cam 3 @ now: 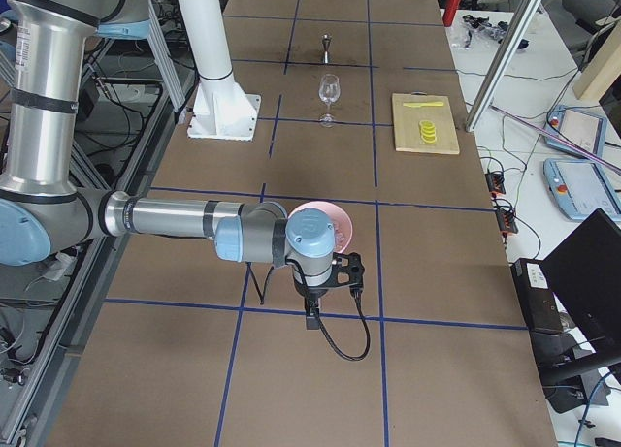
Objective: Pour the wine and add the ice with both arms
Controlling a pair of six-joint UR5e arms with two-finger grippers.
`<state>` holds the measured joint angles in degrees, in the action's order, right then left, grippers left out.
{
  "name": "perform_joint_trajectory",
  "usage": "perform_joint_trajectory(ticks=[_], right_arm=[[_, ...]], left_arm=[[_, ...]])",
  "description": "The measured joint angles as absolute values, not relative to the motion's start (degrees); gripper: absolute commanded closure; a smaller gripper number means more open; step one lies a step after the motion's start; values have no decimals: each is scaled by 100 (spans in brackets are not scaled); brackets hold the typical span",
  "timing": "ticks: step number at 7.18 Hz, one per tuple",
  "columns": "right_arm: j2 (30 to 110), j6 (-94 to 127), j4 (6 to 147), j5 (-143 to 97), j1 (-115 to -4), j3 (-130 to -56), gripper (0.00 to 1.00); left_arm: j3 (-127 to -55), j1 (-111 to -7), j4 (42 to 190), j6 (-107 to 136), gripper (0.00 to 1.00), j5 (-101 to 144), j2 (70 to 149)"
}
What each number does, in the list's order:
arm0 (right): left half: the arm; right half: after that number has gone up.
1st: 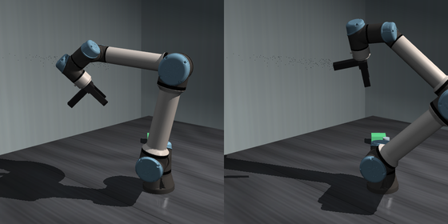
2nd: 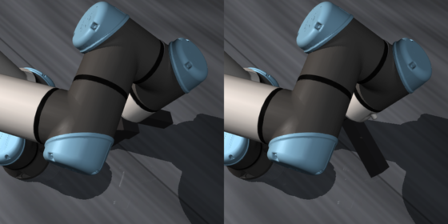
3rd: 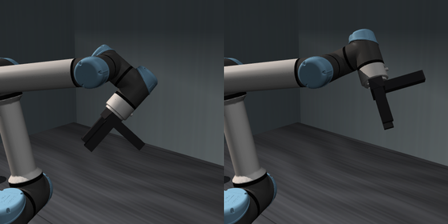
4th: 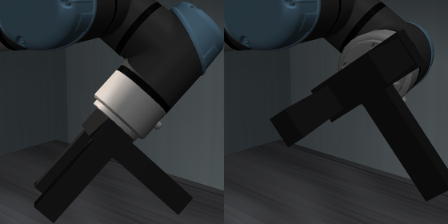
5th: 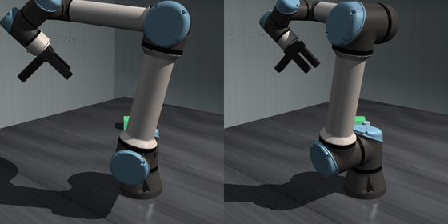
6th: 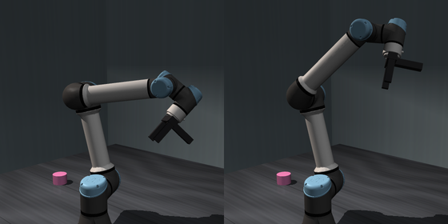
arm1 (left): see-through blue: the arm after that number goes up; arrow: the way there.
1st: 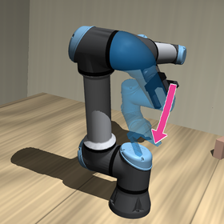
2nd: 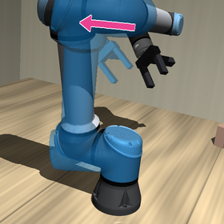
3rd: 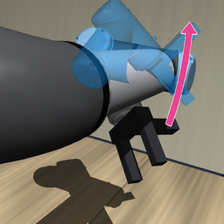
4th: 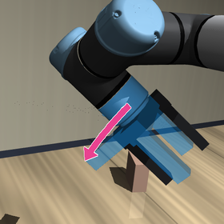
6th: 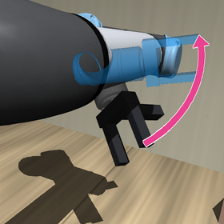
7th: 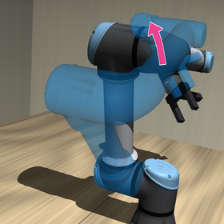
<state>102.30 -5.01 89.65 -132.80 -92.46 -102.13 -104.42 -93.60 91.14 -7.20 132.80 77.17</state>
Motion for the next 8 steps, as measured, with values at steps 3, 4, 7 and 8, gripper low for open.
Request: perform_joint_trajectory(ticks=[3, 4, 7, 8], right_arm=[[10216, -509, 8970, -13280, -9246, -10268, 0], [10211, -510, 8977, -13282, -9244, -10374, 0], [10131, -442, 8945, -13258, -9188, -10744, 0], [10036, -435, 8841, -13249, -9170, -10805, 0]], left_arm=[[-10441, -9364, 9217, -741, 0, 13265, 7749], [-10430, -9365, 9346, -738, 0, 13252, 7748], [-10424, -9358, 9963, -734, 0, 13236, 7749], [-10342, -9355, 10579, -720, 0, 13240, 7749]])
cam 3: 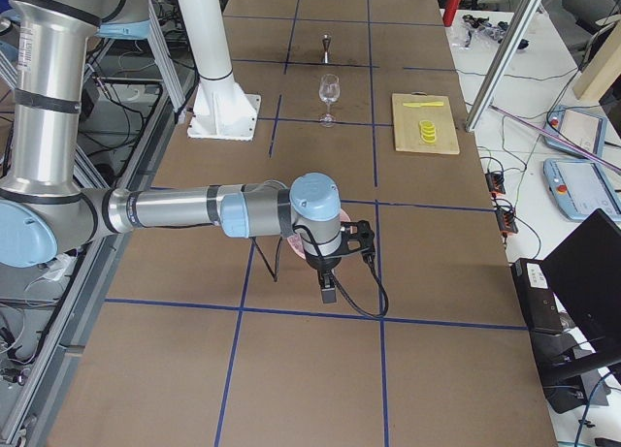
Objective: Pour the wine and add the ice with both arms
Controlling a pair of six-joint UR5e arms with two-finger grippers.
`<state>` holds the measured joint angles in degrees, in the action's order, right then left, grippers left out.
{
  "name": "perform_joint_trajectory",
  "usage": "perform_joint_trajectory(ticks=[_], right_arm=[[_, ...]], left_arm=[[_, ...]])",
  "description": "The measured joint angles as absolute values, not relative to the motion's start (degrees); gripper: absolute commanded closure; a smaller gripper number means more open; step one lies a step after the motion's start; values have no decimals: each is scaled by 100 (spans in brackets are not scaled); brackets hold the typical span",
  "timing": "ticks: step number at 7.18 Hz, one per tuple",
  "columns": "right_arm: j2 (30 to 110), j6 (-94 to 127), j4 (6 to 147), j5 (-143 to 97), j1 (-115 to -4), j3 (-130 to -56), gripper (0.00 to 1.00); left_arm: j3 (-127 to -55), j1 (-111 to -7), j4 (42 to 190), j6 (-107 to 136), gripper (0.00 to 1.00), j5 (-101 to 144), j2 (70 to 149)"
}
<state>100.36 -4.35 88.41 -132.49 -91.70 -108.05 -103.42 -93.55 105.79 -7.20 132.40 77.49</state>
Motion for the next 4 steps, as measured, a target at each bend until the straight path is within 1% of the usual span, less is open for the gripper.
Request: perform_joint_trajectory(ticks=[4], right_arm=[[9921, -426, 8473, -13471, -9159, -10816, 0]], left_arm=[[-9975, -9356, 13815, -376, 0, 13443, 7736]])
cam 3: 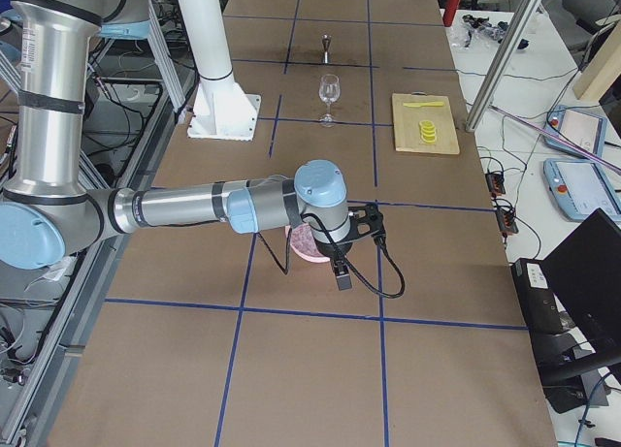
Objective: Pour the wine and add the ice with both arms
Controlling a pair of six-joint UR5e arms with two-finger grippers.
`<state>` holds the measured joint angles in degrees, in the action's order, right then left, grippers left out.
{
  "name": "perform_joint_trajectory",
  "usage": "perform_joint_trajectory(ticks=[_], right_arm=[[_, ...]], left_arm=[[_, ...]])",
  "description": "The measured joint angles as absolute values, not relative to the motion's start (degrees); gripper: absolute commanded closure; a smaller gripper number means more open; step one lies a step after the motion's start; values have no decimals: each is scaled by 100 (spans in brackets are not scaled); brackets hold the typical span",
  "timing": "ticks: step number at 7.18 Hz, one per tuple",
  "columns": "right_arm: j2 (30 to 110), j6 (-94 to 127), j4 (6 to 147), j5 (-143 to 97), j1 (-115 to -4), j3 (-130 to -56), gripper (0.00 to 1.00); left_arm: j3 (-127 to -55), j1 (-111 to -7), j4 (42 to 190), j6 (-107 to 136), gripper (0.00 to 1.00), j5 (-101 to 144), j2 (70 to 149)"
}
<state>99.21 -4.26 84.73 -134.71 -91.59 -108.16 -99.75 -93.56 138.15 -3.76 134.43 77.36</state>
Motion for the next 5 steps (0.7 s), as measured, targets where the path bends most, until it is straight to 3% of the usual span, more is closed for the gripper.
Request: perform_joint_trajectory(ticks=[3, 5], right_arm=[[9918, -409, 8118, -13592, -9158, -10795, 0], [9931, -385, 8021, -13591, -9158, -10781, 0]], left_arm=[[-9749, -9025, 15911, 1227, 0, 13560, 7786], [-10239, -7949, 16244, 2455, 0, 12444, 7764]])
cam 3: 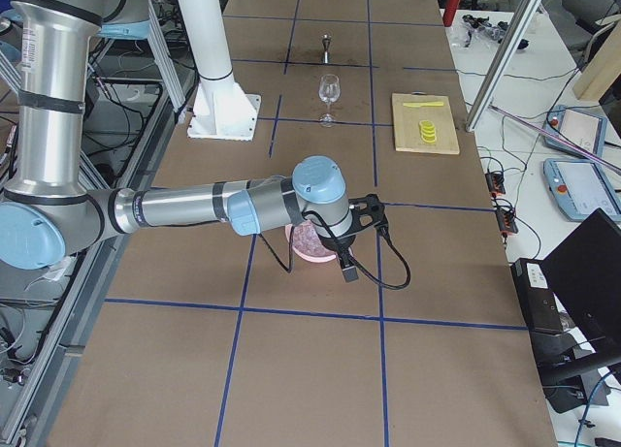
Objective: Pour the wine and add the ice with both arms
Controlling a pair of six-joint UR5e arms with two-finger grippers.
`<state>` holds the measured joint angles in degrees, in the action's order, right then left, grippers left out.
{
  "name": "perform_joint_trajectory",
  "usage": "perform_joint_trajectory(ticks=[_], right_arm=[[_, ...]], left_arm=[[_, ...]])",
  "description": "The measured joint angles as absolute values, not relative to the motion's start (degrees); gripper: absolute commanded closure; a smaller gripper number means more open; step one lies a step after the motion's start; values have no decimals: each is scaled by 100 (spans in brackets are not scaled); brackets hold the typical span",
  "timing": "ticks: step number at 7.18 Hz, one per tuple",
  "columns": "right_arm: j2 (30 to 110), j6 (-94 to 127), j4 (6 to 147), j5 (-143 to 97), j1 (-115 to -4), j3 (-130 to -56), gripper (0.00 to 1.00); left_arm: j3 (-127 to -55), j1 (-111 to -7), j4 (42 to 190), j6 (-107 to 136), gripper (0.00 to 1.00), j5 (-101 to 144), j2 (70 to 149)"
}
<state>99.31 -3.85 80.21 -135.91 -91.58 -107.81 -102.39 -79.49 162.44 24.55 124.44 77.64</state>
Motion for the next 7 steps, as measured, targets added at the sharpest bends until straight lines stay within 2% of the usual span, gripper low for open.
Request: perform_joint_trajectory(ticks=[3, 7], right_arm=[[9977, -370, 8007, -13600, -9163, -10784, 0], [10009, -358, 8007, -13605, -9167, -10821, 0]], left_arm=[[-10916, -5646, 16598, 4017, 0, 9884, 7523], [-11020, -2618, 16685, 4940, 0, 5740, 7303]])
